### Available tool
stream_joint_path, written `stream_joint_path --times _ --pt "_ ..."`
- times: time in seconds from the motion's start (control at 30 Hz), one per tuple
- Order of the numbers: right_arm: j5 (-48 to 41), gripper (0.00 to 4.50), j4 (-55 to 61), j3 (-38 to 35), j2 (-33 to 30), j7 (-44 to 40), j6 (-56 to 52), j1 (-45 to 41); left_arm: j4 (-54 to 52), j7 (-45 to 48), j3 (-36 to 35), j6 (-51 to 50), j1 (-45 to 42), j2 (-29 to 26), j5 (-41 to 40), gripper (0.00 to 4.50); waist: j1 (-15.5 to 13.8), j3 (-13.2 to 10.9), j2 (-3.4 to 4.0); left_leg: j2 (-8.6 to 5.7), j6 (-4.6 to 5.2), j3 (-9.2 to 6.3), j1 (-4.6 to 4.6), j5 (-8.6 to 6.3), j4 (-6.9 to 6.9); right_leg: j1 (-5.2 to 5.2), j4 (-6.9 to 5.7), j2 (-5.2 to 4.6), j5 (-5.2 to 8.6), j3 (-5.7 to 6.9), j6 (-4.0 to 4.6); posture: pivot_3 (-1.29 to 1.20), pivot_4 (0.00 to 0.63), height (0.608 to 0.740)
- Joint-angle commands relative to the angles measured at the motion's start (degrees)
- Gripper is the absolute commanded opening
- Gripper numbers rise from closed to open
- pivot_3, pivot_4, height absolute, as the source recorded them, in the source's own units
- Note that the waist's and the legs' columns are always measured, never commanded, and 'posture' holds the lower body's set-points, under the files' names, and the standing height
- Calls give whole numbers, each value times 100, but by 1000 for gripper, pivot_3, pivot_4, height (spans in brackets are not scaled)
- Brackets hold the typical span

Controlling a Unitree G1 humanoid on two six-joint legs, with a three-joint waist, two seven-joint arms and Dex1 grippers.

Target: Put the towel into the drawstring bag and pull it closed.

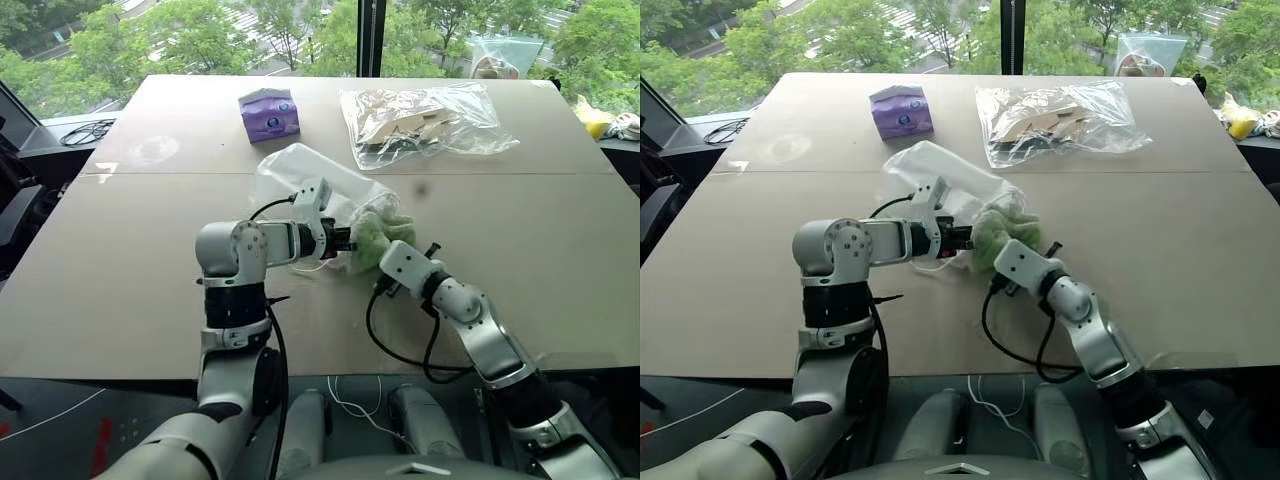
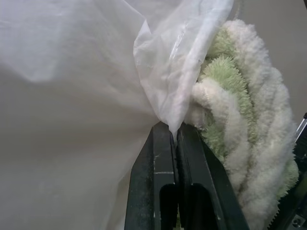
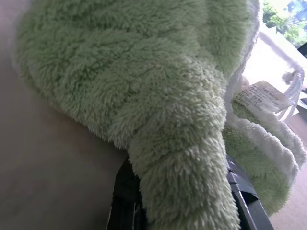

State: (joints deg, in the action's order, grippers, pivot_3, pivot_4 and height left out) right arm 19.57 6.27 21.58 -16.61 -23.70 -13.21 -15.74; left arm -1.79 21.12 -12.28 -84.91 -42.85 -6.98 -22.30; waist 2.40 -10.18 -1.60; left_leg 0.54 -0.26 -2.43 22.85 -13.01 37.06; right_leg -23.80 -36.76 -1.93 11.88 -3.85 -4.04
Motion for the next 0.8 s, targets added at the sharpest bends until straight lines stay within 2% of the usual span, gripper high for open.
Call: stream_joint_path --times 0.03,0.13,0.33,0.53,0.63,0.8 --pt "43 210 -34 -32 -162 -124 9 -9 -151 247 125 427 -42 -114 -250 0 -5 0 0 0 0 -1 0 0 0 1 0 0 0 1 0 0 150 740" --pt "54 210 -72 -111 -201 -91 -82 -75 -259 746 454 1106 105 -361 -355 0 -2 0 0 0 0 0 -1 0 1 2 0 0 1 0 0 0 150 740" --pt "76 210 -216 -124 -194 -52 -201 -162 -297 1447 813 1720 185 -689 -644 0 -8 1 0 0 0 0 -1 0 5 4 0 0 2 1 3 0 150 740" --pt "24 210 -229 -173 -179 -26 -318 -133 -366 1740 1073 2145 241 -958 -679 0 -7 1 1 1 1 0 -3 1 7 6 0 0 6 1 9 0 150 740" --pt "-363 210 -76 -418 95 1 -473 -187 -426 1961 1209 2245 366 -1121 -759 0 -2 1 1 1 1 2 -3 1 7 6 1 0 8 0 12 0 150 740" --pt "-1650 210 552 -1179 1010 -62 -1262 -470 -400 2122 1497 2529 568 -1386 -660 0 -2 -1 2 4 1 -2 -1 1 7 5 -1 3 7 1 11 0 150 740"
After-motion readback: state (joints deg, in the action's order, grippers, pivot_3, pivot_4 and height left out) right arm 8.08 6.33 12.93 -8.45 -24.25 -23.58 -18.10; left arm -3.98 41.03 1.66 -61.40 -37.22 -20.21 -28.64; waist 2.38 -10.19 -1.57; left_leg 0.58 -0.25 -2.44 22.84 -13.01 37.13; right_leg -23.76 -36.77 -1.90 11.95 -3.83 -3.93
